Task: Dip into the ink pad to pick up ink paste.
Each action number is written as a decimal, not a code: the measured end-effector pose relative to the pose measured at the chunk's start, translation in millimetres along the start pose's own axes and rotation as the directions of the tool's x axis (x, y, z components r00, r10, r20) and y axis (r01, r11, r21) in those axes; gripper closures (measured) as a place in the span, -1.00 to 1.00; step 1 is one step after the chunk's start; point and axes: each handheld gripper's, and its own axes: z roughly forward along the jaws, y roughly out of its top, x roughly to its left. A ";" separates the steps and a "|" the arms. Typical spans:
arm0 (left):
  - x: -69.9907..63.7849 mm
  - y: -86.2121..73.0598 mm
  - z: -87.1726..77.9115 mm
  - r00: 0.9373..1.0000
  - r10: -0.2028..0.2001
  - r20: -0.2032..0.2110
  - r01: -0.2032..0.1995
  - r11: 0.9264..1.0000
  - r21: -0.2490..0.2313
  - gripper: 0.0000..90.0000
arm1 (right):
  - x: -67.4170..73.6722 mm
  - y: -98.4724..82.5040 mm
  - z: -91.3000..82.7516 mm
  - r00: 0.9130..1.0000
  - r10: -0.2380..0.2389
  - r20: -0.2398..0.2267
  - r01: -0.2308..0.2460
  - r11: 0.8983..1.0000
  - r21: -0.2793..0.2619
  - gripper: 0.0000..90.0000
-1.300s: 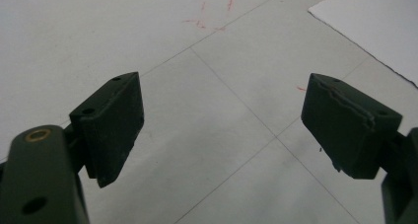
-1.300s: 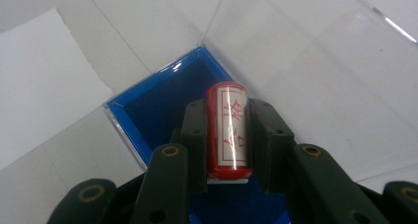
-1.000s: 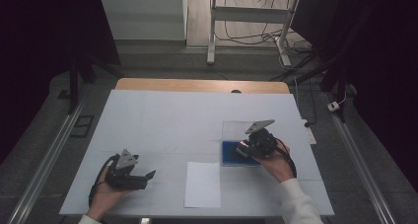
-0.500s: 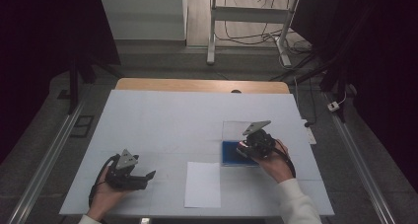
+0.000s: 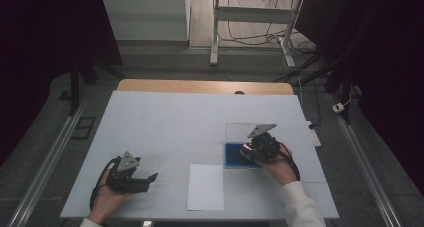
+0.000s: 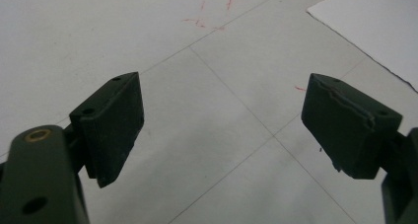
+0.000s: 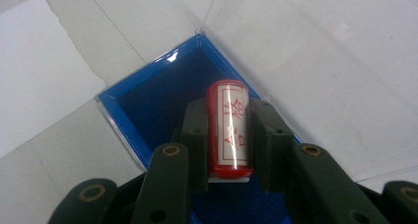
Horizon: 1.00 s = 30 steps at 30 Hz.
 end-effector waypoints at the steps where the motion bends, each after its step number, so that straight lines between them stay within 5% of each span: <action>1: 0.0 0.0 -0.1 1.000 -0.002 0.002 0.002 1.000 -0.001 -0.62 | -0.2 -0.2 0.0 1.000 0.000 -0.001 0.000 1.000 -0.001 0.57; 19: 0.9 0.6 -1.3 1.000 -0.009 0.009 0.009 1.000 -0.006 -0.62 | -0.6 -2.9 0.3 1.000 -0.003 -0.004 0.003 1.000 -0.019 0.57; 26: 1.1 0.8 -1.6 1.000 -0.008 0.009 0.008 1.000 -0.009 -0.62 | -3.1 -2.1 -0.5 1.000 0.020 -0.014 -0.020 1.000 -0.018 0.56; 30: 1.4 0.9 -3.1 1.000 -0.009 0.014 0.010 1.000 -0.016 -0.62 | -11.8 -5.1 -4.6 0.995 0.077 -0.069 -0.081 0.995 -0.065 0.55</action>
